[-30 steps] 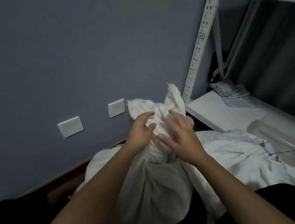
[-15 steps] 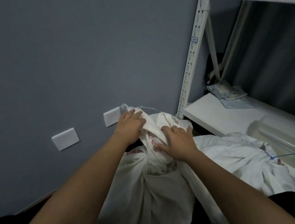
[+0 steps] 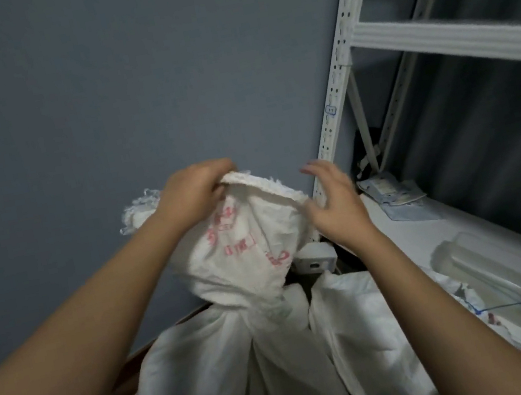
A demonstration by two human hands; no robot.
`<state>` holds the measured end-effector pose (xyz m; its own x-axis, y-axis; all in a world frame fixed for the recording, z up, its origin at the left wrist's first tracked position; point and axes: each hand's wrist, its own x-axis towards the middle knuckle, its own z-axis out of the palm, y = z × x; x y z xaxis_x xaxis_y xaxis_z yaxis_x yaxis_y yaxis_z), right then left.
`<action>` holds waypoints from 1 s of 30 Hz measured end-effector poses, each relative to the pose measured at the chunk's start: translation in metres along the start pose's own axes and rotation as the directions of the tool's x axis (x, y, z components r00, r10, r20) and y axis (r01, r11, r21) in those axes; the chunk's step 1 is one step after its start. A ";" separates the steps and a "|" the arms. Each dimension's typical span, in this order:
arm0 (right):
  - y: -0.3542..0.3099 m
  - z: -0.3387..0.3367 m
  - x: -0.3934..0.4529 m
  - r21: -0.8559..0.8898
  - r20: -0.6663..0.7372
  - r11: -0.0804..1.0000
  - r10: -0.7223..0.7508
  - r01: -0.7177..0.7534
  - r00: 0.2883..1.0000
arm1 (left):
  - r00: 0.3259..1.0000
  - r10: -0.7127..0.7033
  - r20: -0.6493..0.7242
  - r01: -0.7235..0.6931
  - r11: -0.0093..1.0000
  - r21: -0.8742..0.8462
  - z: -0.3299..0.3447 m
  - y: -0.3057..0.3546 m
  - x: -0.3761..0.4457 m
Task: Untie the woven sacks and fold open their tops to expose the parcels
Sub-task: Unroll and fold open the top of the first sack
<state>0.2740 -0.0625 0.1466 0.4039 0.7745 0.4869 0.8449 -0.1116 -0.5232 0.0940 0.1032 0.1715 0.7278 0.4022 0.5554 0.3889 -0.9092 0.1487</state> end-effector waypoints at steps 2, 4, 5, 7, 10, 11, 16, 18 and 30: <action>-0.032 0.003 0.012 0.077 0.182 0.994 -0.091 0.078 0.979 | 0.999 0.040 0.032 -0.043 0.995 0.093 -0.025 0.019 0.014; -0.056 -0.002 0.022 0.048 0.157 0.990 -0.140 0.135 0.978 | 0.998 0.035 0.045 -0.042 0.986 0.161 -0.047 0.031 0.021; -0.063 -0.008 0.028 0.030 0.070 0.991 -0.129 0.127 0.989 | 0.999 -0.002 0.040 -0.004 0.989 0.145 -0.058 0.033 0.021; -0.066 -0.026 0.041 0.073 -0.143 0.996 -0.032 0.043 0.989 | 0.992 -0.099 0.077 0.091 0.991 0.096 -0.077 0.031 0.018; -0.066 -0.054 0.051 0.058 -0.260 0.992 0.120 -0.109 0.958 | 0.974 -0.142 0.179 0.137 0.990 0.041 -0.096 0.025 0.009; -0.072 -0.060 0.051 0.022 -0.182 0.997 0.075 -0.072 0.980 | 0.978 -0.128 0.164 0.133 0.991 -0.015 -0.100 0.025 0.006; -0.112 -0.054 0.036 -0.005 0.274 0.952 -0.293 0.306 0.916 | 0.994 -0.013 0.112 0.034 0.981 -0.190 -0.101 0.052 0.000; -0.110 -0.062 0.039 0.011 0.175 0.964 -0.263 0.265 0.949 | 0.978 -0.026 0.207 0.092 0.944 -0.318 -0.095 0.057 -0.004; -0.061 -0.117 0.007 -0.424 0.254 0.883 -0.098 0.202 0.962 | 0.977 0.053 0.208 -0.046 0.998 -0.037 -0.059 0.076 -0.002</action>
<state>0.2658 -0.1230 0.2638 0.2167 0.9142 0.3426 0.9762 -0.2062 -0.0673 0.0886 0.0270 0.2305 0.8488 0.3671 0.3806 0.3336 -0.9302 0.1533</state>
